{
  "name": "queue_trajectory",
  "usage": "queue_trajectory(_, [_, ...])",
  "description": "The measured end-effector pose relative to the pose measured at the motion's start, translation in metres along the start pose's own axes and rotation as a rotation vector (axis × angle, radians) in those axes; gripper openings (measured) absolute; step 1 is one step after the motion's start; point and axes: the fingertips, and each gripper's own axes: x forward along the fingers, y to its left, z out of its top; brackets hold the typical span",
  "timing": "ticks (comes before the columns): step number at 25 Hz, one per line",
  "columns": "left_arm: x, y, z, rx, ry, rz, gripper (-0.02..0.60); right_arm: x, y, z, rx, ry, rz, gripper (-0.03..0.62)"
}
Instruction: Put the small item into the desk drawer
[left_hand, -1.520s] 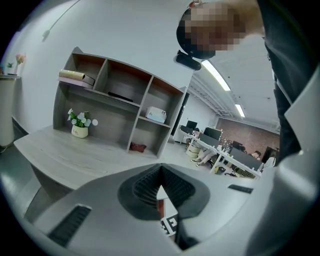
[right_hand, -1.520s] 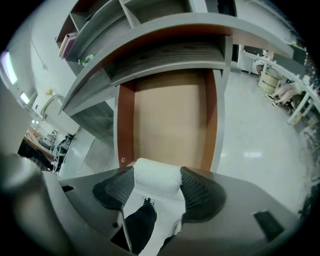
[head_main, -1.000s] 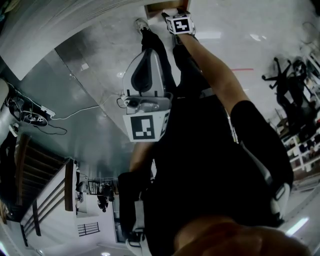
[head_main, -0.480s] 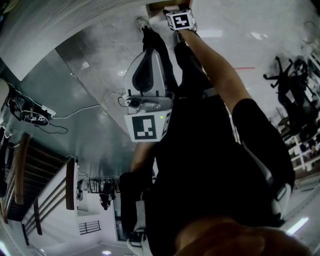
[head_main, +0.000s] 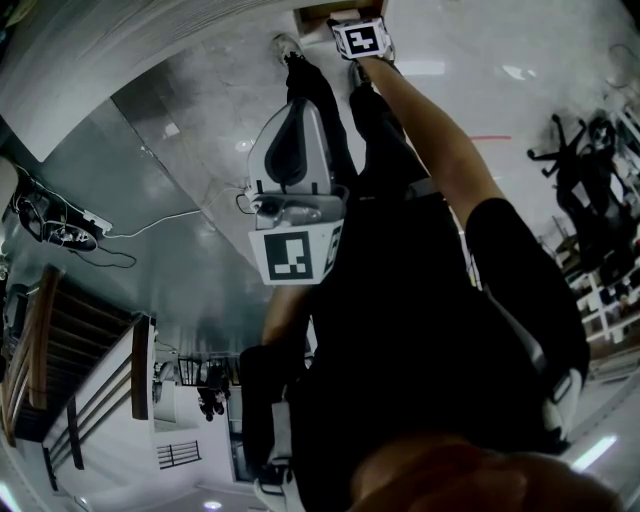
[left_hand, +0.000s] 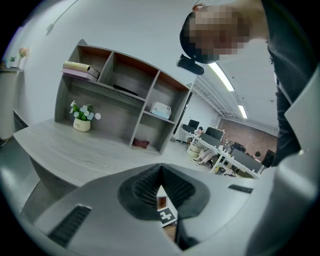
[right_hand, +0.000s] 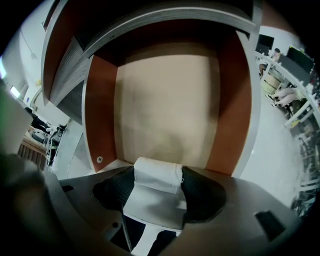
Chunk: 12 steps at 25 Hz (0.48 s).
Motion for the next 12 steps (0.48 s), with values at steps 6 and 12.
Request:
queue_trajectory(6, [-0.0003,-0.0027,0.0019,0.001,-0.002,0.0,-0.009,-0.0023,-0.0003,-0.0024,0.002,0.021,-0.004,0.286])
queue_trajectory(12, [-0.0007,-0.0014,0.0032,0.012,-0.009,0.003,-0.009,-0.0062,-0.0002,-0.0041,0.014,0.02,0.001,0.287])
